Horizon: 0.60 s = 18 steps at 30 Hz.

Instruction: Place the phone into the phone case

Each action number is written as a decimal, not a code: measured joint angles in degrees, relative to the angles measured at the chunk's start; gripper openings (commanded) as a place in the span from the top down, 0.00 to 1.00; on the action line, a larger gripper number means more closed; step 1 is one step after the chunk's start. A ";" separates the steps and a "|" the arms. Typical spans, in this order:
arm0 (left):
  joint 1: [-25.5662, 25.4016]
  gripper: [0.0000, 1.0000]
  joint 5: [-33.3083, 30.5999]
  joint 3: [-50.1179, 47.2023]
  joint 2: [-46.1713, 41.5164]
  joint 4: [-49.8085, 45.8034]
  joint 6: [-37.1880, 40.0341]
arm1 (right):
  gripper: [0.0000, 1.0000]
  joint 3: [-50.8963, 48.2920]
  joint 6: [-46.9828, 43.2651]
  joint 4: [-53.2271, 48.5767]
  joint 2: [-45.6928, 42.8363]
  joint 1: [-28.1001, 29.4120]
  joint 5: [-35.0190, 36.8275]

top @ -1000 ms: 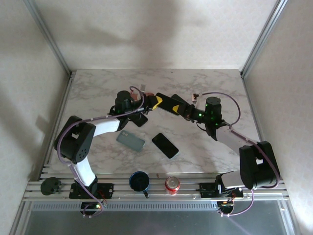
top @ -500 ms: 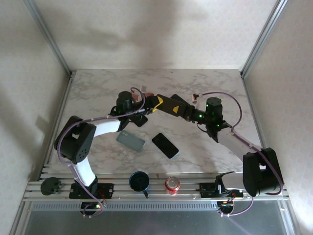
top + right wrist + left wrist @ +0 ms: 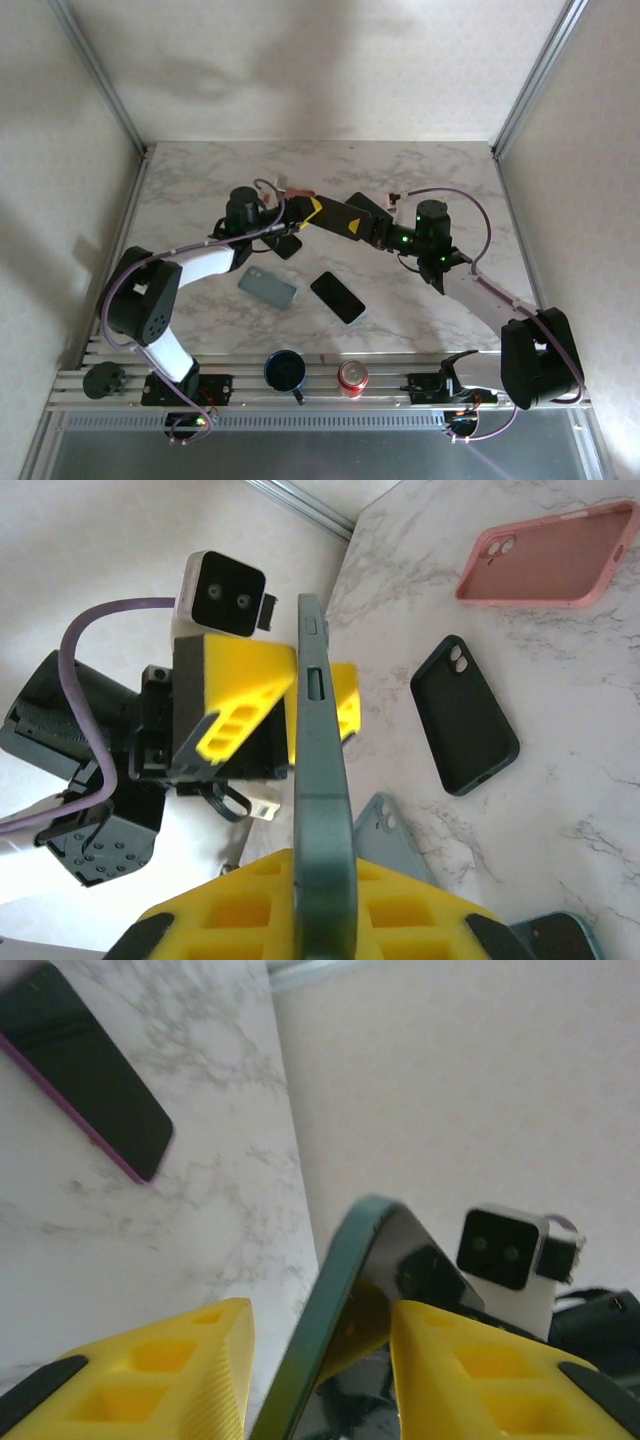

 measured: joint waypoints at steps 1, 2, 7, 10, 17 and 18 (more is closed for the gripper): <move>1.16 0.60 -0.72 -0.20 -0.28 -0.02 0.04 | 1.00 0.00 0.02 -0.74 0.00 0.00 0.26; 2.36 0.60 -1.40 -0.42 -0.68 0.02 0.17 | 1.00 -0.02 0.02 -1.55 0.02 0.04 0.44; 5.29 0.60 -3.69 -0.66 -2.08 -0.48 1.68 | 1.00 0.04 0.02 -2.86 0.02 0.37 1.20; 5.86 0.61 -5.07 -0.66 -3.02 -3.19 4.07 | 1.00 0.15 0.02 -3.45 0.02 0.85 1.40; 10.99 0.61 -12.46 -0.63 -6.14 -15.41 13.66 | 1.00 0.70 -0.42 -5.51 0.13 2.69 2.69; 11.61 0.61 -13.55 -0.61 -6.29 -16.85 14.73 | 1.00 0.81 -0.44 -5.55 0.26 2.95 2.91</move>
